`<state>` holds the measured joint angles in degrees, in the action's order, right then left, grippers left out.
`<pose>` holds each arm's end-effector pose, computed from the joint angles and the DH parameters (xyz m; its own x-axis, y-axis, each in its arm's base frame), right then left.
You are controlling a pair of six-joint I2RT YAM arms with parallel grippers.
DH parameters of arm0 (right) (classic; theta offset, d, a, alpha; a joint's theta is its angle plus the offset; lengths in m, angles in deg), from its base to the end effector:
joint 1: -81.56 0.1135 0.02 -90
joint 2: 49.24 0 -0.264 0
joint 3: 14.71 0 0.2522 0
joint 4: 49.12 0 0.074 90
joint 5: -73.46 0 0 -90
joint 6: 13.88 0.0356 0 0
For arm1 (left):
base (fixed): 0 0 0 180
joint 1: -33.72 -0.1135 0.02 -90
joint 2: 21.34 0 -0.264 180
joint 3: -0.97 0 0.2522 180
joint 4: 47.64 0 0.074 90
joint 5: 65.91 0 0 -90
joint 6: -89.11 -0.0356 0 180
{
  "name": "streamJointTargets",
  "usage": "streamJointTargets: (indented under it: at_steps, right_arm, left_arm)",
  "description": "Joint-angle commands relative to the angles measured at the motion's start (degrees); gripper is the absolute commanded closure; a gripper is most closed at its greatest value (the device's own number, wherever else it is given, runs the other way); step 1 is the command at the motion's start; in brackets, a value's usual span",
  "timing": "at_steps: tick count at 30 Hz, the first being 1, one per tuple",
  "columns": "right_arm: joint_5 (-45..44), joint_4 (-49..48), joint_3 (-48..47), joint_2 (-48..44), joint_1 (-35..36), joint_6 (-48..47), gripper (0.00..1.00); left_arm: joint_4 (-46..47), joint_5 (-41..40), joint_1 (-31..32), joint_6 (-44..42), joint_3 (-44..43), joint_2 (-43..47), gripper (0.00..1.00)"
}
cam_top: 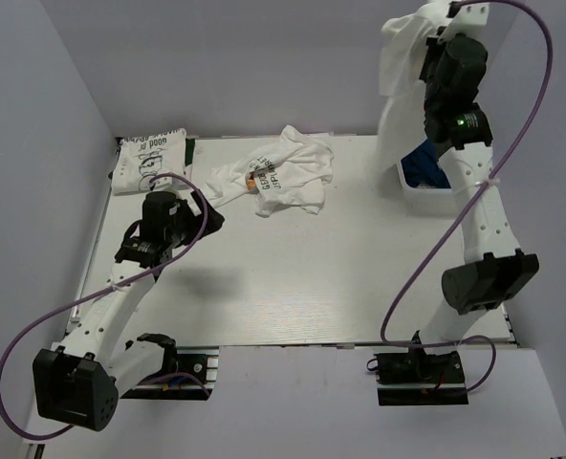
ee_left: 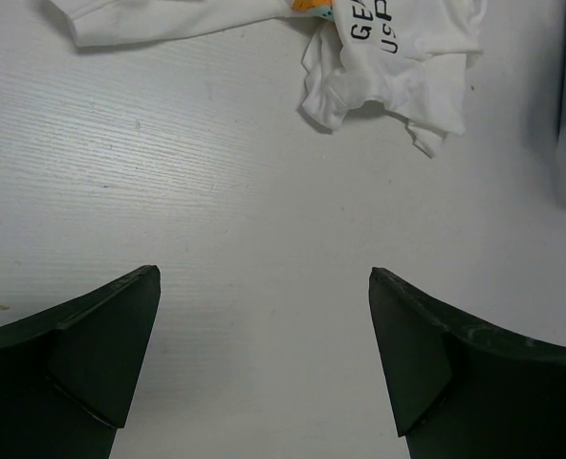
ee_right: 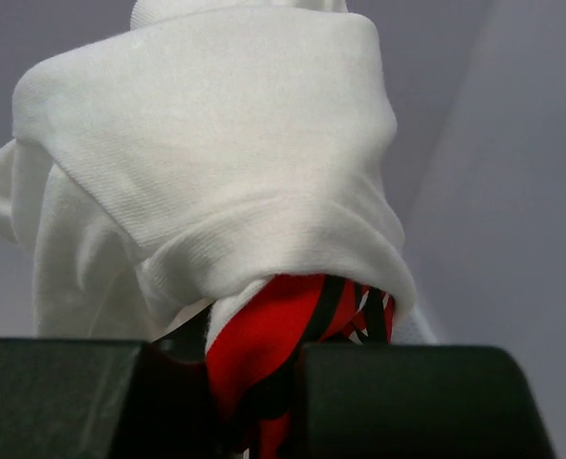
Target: Fold and stack the t-shirts
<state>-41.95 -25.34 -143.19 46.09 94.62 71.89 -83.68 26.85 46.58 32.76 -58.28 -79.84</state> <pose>0.3545 0.0666 0.5316 0.1428 -0.0353 -0.9891 0.2194 0.9756 -0.0031 0.2177 -0.0515 0.2786 -0.6133 -0.4277 -0.6641 -0.0951 0.8746 -0.4754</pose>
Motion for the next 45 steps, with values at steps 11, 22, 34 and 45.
streamJointTargets:
  at_steps: [11, 22, 34, 45]
  right_arm:
    - [11.7, -4.0, 3.3, 15.1, -17.7, 8.9, 1.0]
    - [28.4, 8.7, 5.7, 13.5, -15.8, 8.2, 0.1]
    - [29.6, -1.2, 29.3, 4.6, 8.6, -1.0, 0.1]
    - [19.7, 1.0, 20.5, 22.0, 26.1, 0.4, 0.1]
  left_arm:
    - [-0.7, -3.1, 0.1, -0.6, -4.0, -7.2, 0.0]
    - [-7.2, -16.5, -0.6, -0.6, -13.1, -21.3, 0.0]
    - [-8.9, -22.4, -1.7, 0.2, -27.0, -44.4, 0.0]
    - [8.2, -10.2, -7.0, -1.7, -21.5, -48.4, 0.0]
